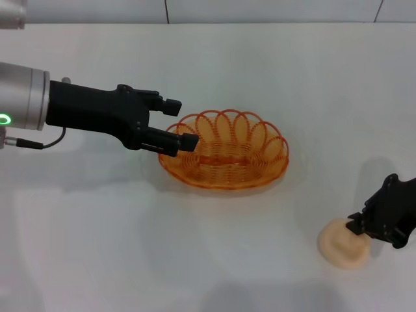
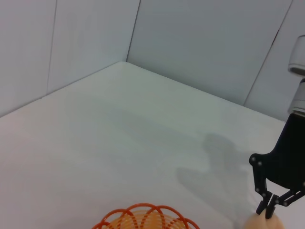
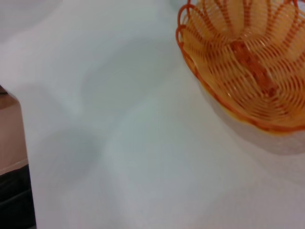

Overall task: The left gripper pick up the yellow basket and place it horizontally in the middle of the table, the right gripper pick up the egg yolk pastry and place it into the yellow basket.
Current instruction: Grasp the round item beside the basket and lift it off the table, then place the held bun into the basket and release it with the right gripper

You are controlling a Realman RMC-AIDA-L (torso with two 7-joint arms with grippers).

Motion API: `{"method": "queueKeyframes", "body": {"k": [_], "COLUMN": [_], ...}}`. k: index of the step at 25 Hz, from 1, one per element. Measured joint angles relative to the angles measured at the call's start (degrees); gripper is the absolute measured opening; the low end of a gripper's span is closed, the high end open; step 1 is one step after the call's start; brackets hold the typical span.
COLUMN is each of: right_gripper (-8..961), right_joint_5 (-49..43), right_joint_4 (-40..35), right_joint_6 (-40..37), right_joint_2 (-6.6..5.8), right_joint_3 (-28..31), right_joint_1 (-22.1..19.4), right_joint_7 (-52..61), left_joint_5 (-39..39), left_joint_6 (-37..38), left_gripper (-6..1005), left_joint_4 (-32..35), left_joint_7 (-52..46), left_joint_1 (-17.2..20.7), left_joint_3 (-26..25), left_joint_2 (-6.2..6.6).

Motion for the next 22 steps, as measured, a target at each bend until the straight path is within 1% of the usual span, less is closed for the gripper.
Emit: {"method": "queueKeyframes", "body": {"k": [5, 8, 12, 16, 22], "right_gripper": [26, 22, 21, 21, 20], "right_joint_5": [2.0, 5.3, 7.5, 7.8, 7.3], "right_joint_4": [-3.2, -7.0, -9.5, -9.4, -6.8], "right_joint_6": [-0.5, -0.8, 0.6, 4.5, 9.8], "right_joint_2": [0.0, 0.0, 0.03, 0.12, 0.36], "right_joint_3": [0.1, 0.4, 0.1, -2.0, -4.5], "right_joint_1": [-0.2, -0.3, 0.5, 2.9, 7.5], "right_joint_7": [0.1, 0.1, 0.2, 0.8, 1.3], "left_joint_5": [0.0, 0.0, -0.1, -1.3, -5.5], "left_joint_6": [0.0, 0.3, 0.3, 0.6, 1.6], "left_gripper": [882, 882, 882, 882, 881], "left_joint_4": [0.0, 0.0, 0.0, 0.0, 0.8], "left_joint_7": [0.1, 0.3, 1.3, 1.7, 2.4], "left_joint_1": [0.4, 1.3, 3.1, 4.9, 8.1], "left_joint_3": [0.0, -0.1, -0.3, -0.4, -0.4], "left_joint_2": [0.32, 0.66, 1.06, 1.62, 3.13]}}
